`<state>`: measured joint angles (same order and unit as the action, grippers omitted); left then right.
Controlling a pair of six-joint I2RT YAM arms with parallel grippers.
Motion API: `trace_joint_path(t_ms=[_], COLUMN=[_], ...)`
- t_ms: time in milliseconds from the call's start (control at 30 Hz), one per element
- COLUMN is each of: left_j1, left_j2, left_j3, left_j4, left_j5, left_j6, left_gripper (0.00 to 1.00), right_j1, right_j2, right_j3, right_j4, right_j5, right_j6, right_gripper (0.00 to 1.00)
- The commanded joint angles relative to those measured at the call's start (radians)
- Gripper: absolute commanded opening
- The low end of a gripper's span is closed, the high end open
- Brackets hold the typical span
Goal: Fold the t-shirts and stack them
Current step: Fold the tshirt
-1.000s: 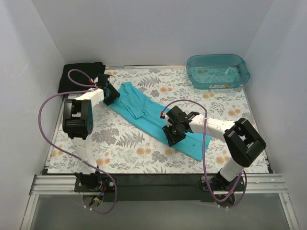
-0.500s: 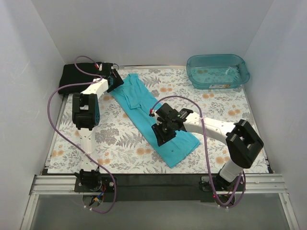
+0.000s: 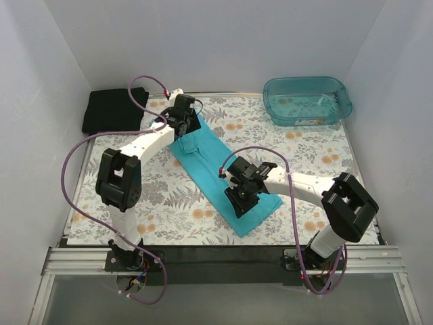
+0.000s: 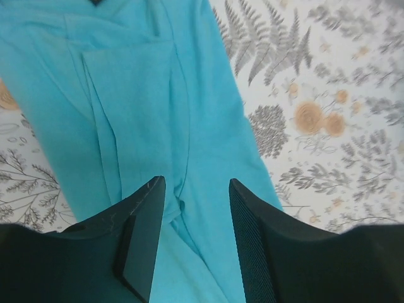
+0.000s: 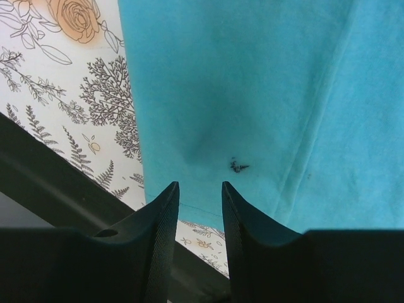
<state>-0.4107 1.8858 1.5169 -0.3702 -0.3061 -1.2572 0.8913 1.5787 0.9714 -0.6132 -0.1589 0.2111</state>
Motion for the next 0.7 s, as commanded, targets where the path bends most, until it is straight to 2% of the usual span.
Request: trace_joint_path(t_ms=[0, 400, 533, 667], left_j1=[-0.010, -0.016, -0.013, 0.000], left_j2=[0.062, 0.259, 0.321, 0.399], left_j3=[-0.028, 0.071, 0.100, 0.192], left_j4=[-0.036, -0.052, -0.033, -0.029], left_j5=[-0.060, -0.053, -0.073, -0.074], left_j6=[-0.016, 0.001, 0.042, 0.123], left_gripper=[0.43, 0.43, 0.43, 0.44], right_j1=[0.001, 0.023, 0.044, 0.090], right_j2=[-0.026, 0.046, 0.137, 0.246], right_j3=[0.001, 0.010, 0.064, 0.170], right_j4=[-0.010, -0.017, -0.017, -0.014], right_j5=[-0.040, -0.111, -0.178, -0.212], right_j6=[-0.032, -0.032, -0.026, -0.015], right_gripper=[0.34, 0.34, 0.34, 0.34])
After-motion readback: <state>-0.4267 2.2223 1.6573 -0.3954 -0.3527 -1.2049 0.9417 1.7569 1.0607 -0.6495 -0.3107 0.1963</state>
